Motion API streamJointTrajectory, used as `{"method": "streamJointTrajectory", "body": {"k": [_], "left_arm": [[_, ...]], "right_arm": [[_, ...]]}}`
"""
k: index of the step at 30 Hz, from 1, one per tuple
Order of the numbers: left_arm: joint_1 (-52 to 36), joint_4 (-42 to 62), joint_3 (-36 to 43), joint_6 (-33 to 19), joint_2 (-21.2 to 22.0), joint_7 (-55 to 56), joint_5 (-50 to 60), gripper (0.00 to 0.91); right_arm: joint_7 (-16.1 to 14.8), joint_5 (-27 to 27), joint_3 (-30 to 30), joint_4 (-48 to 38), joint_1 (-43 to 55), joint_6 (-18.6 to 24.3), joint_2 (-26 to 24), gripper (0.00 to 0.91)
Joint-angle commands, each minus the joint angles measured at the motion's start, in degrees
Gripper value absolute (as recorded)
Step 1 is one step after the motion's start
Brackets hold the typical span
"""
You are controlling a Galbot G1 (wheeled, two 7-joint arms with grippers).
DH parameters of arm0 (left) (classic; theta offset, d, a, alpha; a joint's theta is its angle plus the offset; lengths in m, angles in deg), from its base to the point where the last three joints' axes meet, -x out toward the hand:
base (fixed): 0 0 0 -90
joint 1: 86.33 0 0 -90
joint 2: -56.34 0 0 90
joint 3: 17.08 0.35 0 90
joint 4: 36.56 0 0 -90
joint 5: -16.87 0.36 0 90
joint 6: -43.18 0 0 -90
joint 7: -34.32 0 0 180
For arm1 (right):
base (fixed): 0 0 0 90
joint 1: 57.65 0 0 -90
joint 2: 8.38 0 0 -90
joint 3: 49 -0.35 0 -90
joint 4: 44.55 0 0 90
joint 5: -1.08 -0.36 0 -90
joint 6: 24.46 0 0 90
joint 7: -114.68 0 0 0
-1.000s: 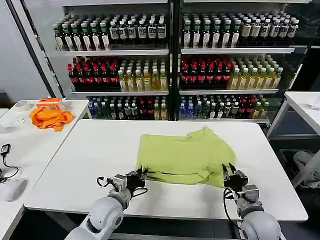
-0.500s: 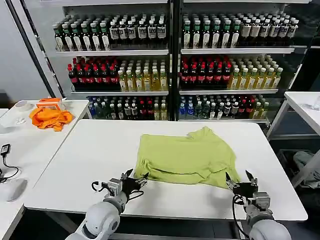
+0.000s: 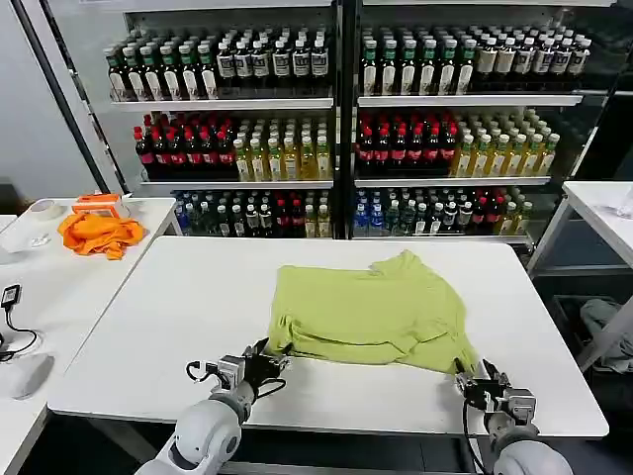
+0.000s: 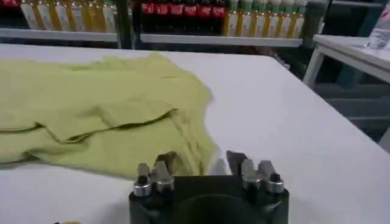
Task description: Fold and organize the clothes.
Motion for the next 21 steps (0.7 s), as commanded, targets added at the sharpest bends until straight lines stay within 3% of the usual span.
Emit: {"method": "streamJointTrajectory", "body": {"k": [1, 12, 21], "left_arm": [[-0.01, 0.75, -0.01, -0.12, 0.08, 0.03, -0.01, 0.020], [0.96, -0.61, -0.56, -0.48, -0.75, -0.67, -2.65, 0.020], [7.62, -10.84, -1.48, 0.25, -2.36, -0.58, -3.54, 0.020]], "right_arm": [[0.12, -0.94, 0.18, -0.65, -0.20, -0.72, -0.04, 0.000], [0.15, -0.94, -1.87, 3.93, -3.41, -0.97, -1.40, 0.000], [0.30, 0.63, -4.48, 12.04, -14.30, -0.93, -2.01, 0.000]]}}
